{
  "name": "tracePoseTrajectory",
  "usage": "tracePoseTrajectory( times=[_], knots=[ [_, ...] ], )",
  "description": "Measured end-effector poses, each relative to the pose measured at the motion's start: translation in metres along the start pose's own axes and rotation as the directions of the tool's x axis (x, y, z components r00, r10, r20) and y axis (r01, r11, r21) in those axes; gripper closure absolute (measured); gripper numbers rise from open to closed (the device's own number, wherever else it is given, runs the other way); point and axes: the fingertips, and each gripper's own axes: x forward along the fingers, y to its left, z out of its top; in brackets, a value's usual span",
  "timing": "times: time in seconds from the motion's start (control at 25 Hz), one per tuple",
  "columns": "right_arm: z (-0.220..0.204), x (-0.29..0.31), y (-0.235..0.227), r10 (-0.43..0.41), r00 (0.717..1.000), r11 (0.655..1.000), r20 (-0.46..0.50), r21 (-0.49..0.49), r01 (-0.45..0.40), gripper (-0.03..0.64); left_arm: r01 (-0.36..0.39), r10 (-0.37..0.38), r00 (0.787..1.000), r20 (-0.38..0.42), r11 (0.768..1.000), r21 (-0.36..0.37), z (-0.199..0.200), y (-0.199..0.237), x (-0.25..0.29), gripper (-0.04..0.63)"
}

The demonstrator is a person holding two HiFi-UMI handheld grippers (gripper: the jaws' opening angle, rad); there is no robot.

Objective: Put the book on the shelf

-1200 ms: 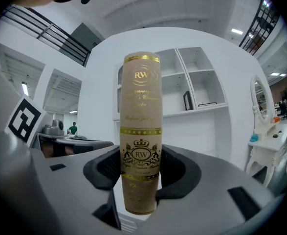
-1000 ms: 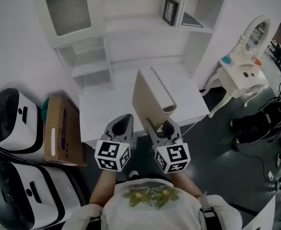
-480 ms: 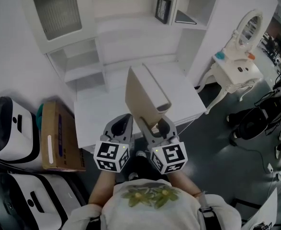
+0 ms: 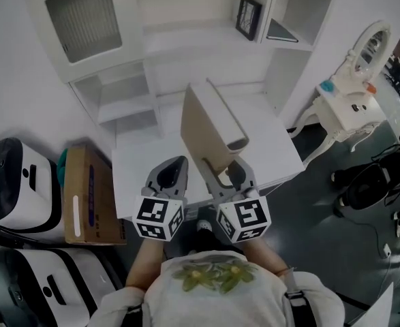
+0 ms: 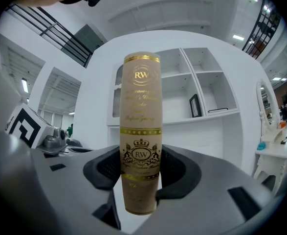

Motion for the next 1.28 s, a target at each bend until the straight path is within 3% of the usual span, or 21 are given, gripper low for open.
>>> tracePoseTrajectory(
  times=[0.68,1.28],
  knots=[
    [0.035,0.097,-0.042,0.073,0.996,0.997,0.060,-0.011,-0.072,0.399,-0.090,0.089,0.996,0.014,0.996,0.015,0.025,0.057,0.070,0.566],
    [0.066,0.145,-0.072,0.132,0.984,0.991,0.124,-0.033,-0.128,0.399,-0.136,0.136,0.990,0.031,0.991,-0.001,0.036,0.073,0.112,0.566]
  ],
)
